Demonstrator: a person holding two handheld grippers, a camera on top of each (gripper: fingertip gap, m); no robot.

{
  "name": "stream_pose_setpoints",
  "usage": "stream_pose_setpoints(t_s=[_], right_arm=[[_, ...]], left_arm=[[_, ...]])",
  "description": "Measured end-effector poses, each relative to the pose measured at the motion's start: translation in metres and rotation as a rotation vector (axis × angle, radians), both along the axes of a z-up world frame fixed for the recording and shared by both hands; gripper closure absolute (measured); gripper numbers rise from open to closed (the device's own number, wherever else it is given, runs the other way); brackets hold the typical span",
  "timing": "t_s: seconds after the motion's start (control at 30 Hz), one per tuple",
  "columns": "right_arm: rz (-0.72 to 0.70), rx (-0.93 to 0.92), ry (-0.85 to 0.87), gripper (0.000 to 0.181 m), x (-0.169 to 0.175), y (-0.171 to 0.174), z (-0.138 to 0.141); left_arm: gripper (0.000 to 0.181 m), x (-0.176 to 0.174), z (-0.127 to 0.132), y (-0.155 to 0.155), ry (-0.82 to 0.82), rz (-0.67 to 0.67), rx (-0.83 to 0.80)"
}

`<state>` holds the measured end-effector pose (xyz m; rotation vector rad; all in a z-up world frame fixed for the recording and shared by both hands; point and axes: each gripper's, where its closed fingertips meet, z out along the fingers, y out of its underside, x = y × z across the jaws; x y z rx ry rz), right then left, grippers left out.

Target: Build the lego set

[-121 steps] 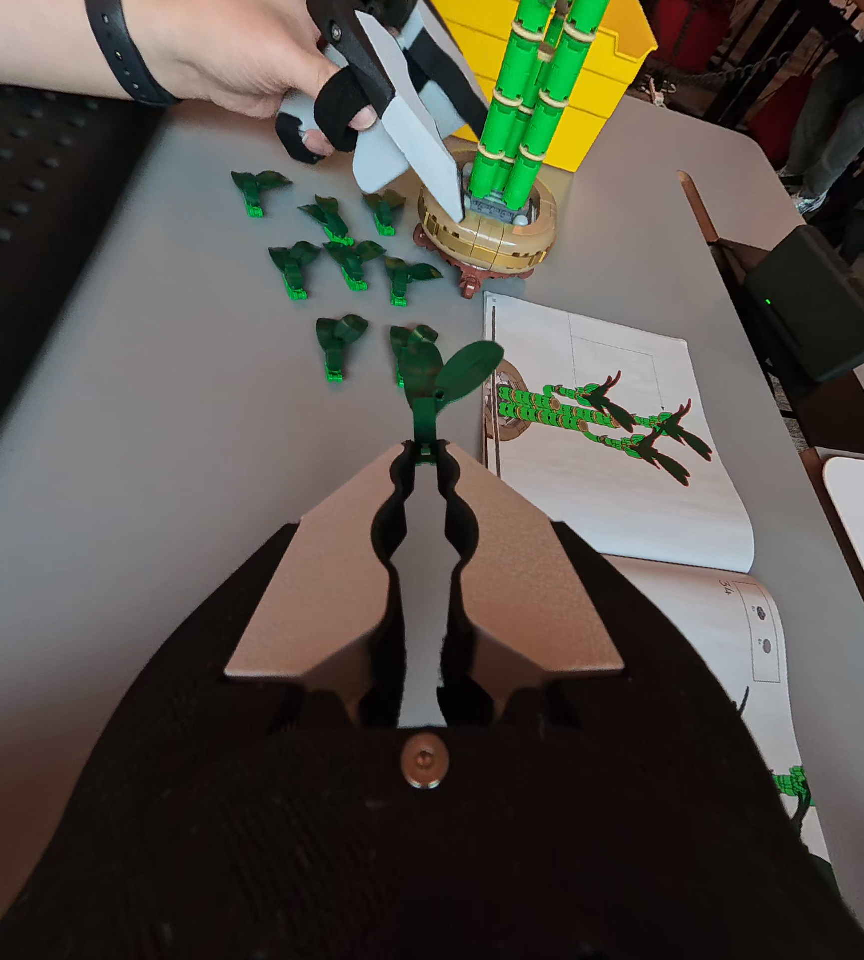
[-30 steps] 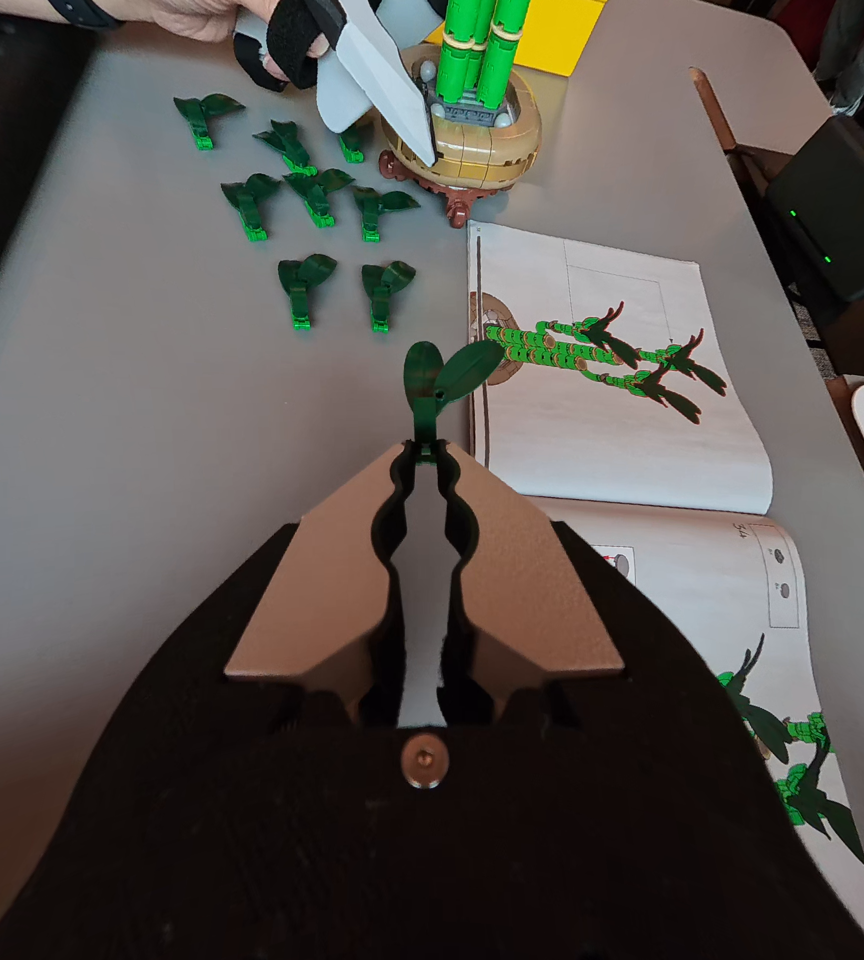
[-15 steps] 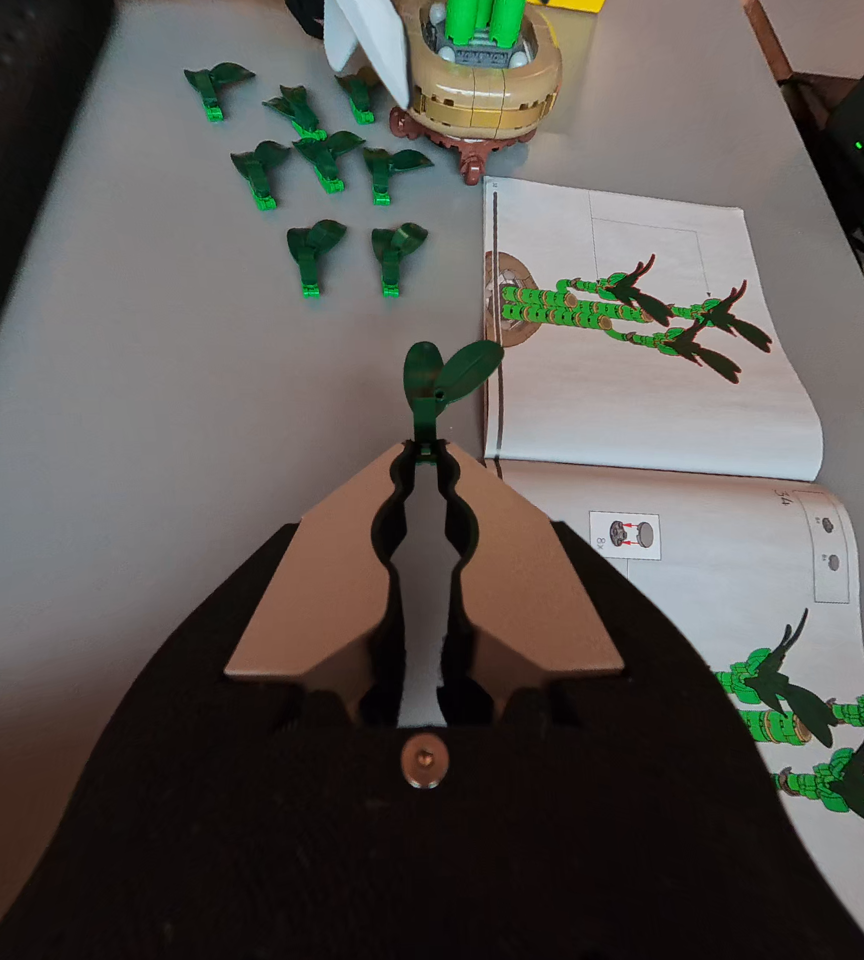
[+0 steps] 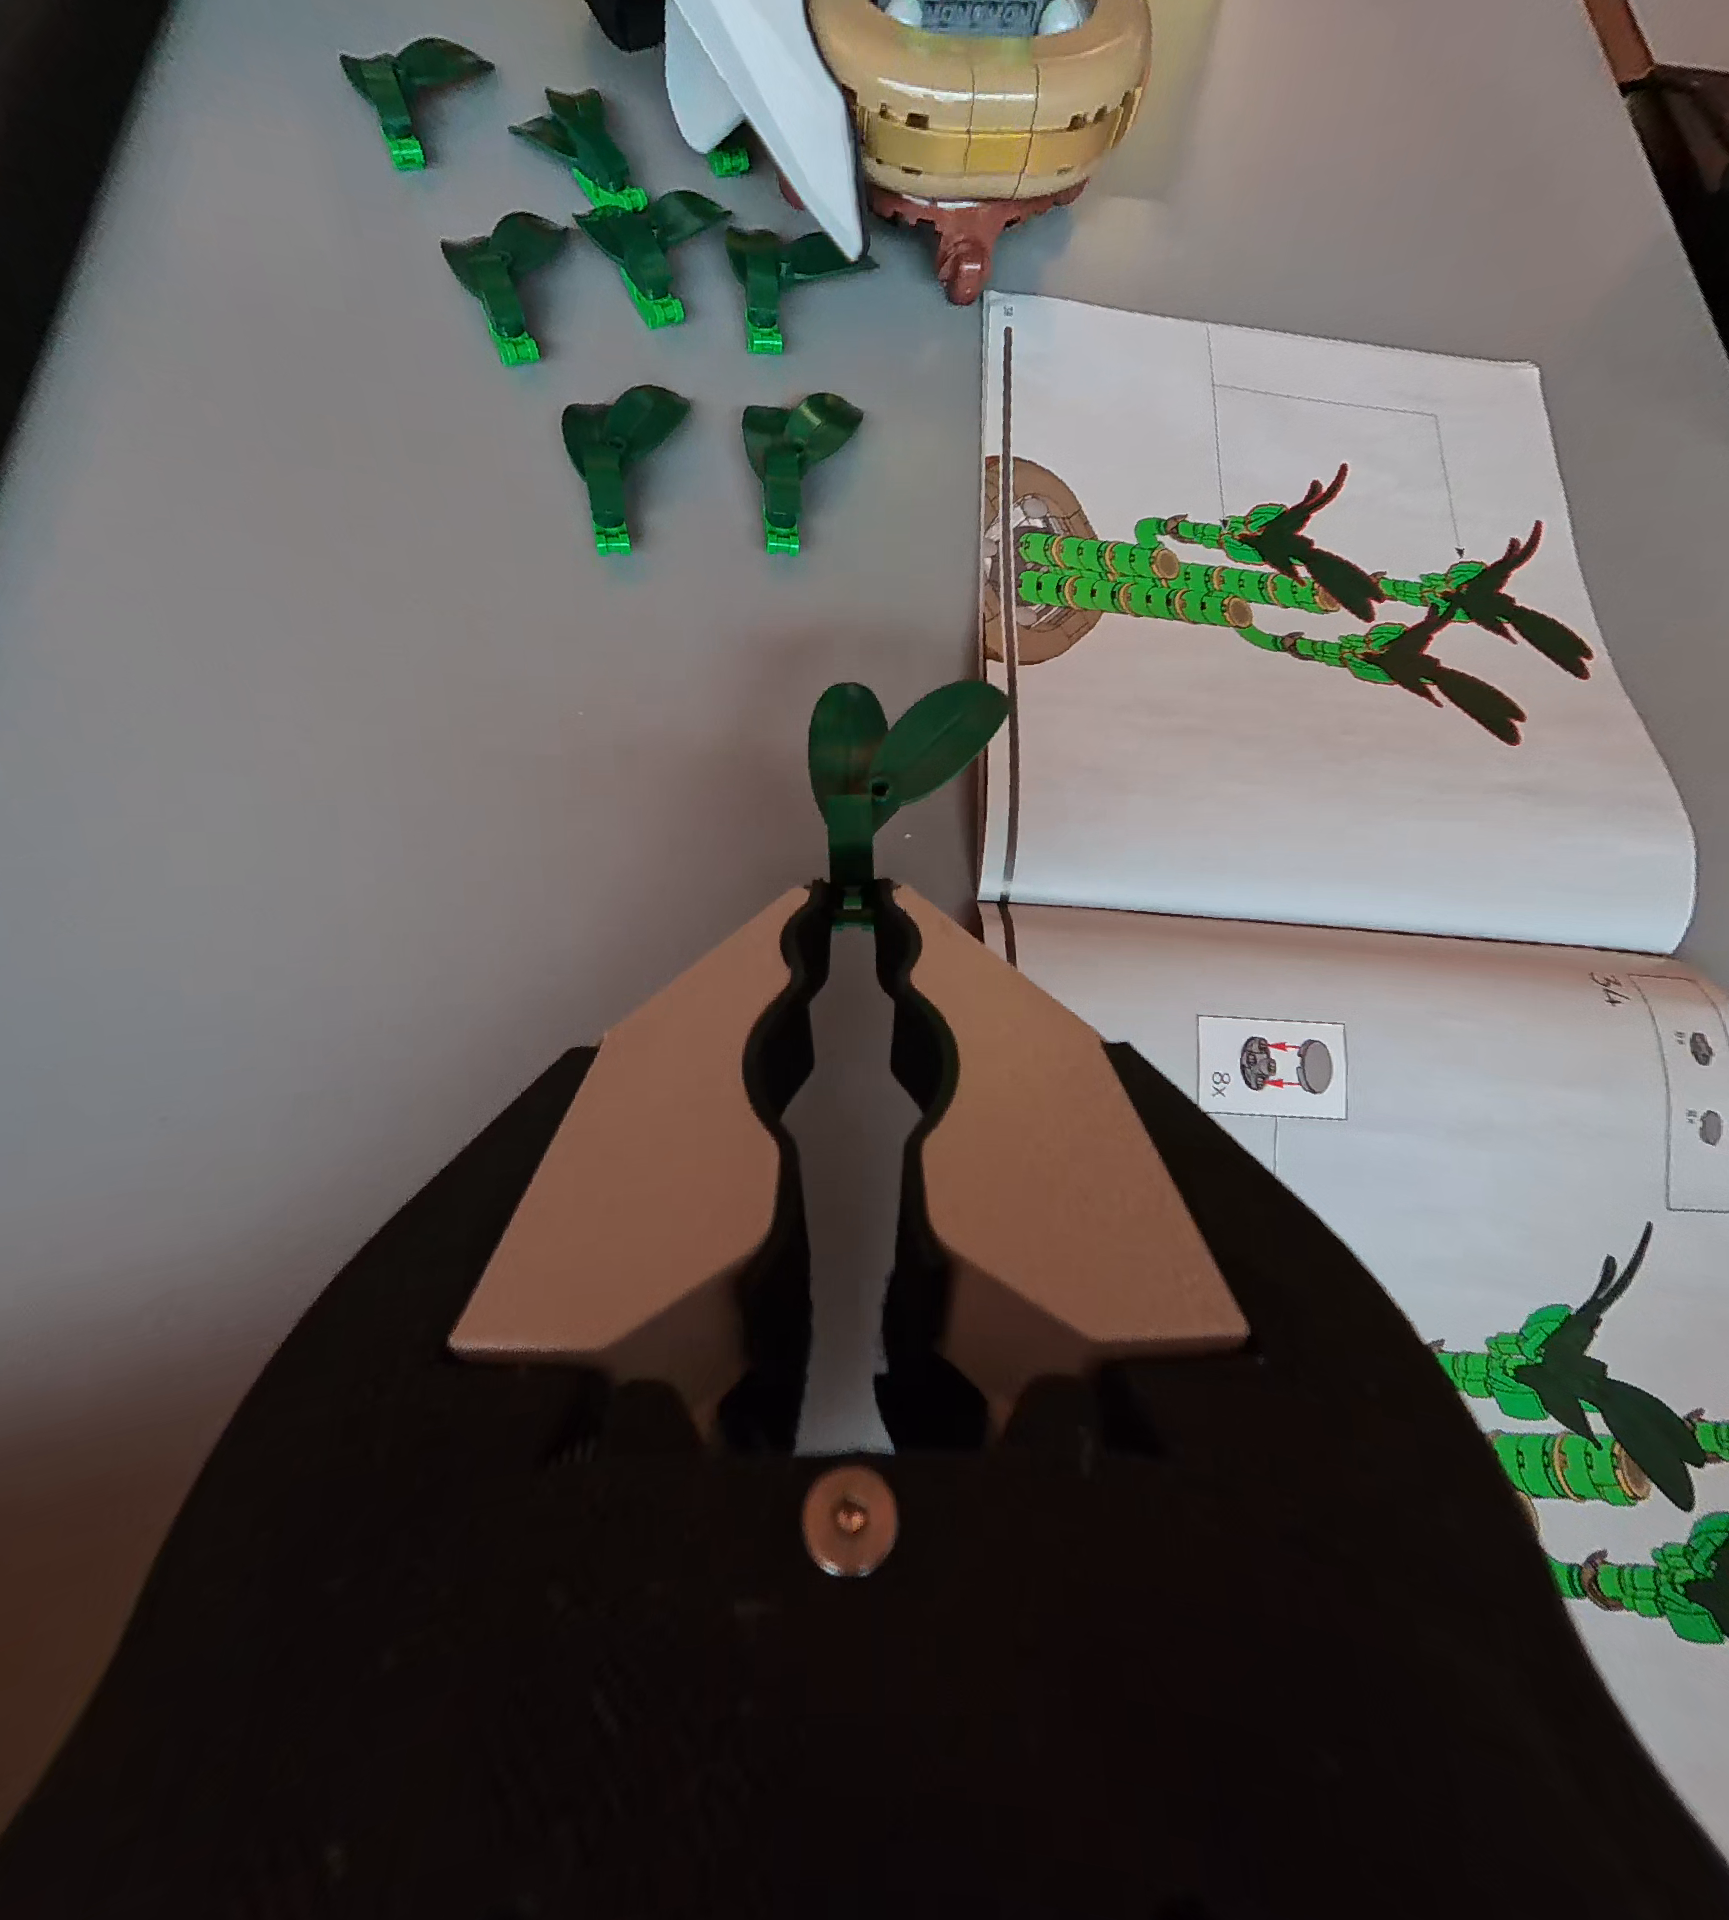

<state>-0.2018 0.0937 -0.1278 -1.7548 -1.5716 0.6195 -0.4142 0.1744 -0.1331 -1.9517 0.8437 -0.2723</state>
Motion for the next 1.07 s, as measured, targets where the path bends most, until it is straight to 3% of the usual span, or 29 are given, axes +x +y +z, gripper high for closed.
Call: stream_pose_setpoints(t_s=[0.37, 0.53, 0.77, 1.07], right_arm=[[0.069, -0.075, -0.034, 0.175, -0.006, -0.016, -0.010], [0.108, -0.109, -0.058, 0.175, -0.010, -0.025, -0.016], [0.147, -0.137, -0.089, 0.175, -0.017, -0.034, -0.024], [0.158, -0.148, -0.106, 0.175, -0.019, -0.038, -0.029]], left_arm=[[0.058, -0.024, 0.000, 0.009, 0.007, 0.203, -0.011], [0.058, -0.025, 0.001, 0.008, -0.003, 0.200, -0.011], [0.062, -0.036, 0.028, 0.006, -0.160, 0.190, 0.041], [0.070, -0.032, 0.021, 0.004, -0.232, 0.146, -0.032]])
